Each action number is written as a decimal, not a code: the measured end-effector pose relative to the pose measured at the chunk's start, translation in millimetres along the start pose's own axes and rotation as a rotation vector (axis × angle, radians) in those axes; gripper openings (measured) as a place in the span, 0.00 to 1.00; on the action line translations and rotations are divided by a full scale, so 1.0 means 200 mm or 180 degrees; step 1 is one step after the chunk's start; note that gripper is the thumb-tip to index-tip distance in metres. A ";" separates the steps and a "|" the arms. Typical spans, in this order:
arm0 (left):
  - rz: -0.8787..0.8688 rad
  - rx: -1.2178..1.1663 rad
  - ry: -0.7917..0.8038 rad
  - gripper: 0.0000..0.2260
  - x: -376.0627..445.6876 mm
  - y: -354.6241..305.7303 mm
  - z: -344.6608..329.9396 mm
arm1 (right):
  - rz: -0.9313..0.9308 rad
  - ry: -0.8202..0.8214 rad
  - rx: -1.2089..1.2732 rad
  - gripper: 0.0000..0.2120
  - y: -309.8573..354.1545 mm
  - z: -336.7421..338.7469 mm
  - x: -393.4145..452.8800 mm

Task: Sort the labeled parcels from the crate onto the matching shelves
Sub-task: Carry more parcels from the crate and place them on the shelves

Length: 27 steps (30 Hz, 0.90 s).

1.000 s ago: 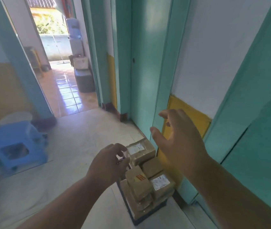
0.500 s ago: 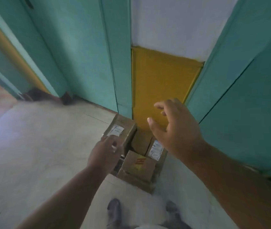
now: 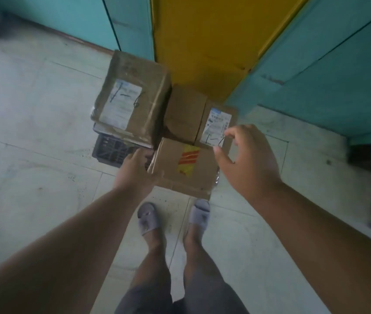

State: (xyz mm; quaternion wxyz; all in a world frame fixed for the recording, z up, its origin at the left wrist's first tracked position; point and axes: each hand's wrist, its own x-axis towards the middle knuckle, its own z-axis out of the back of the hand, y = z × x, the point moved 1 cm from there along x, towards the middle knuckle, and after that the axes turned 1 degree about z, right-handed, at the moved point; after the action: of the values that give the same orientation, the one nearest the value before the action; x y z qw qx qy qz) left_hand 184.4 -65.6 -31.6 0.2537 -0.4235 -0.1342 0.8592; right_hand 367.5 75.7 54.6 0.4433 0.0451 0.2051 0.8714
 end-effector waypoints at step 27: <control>-0.0300 -0.2738 -0.0394 0.14 -1.00 -0.73 0.85 | 0.0190 0.0418 0.2059 0.37 0.33 1.30 -0.24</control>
State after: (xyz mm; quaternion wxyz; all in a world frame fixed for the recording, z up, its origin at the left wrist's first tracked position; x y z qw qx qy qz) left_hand 198.7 -56.5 269.3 0.0846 -0.4317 -0.5140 0.7364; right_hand 414.5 86.3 321.6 0.3661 0.1332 0.4979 0.7748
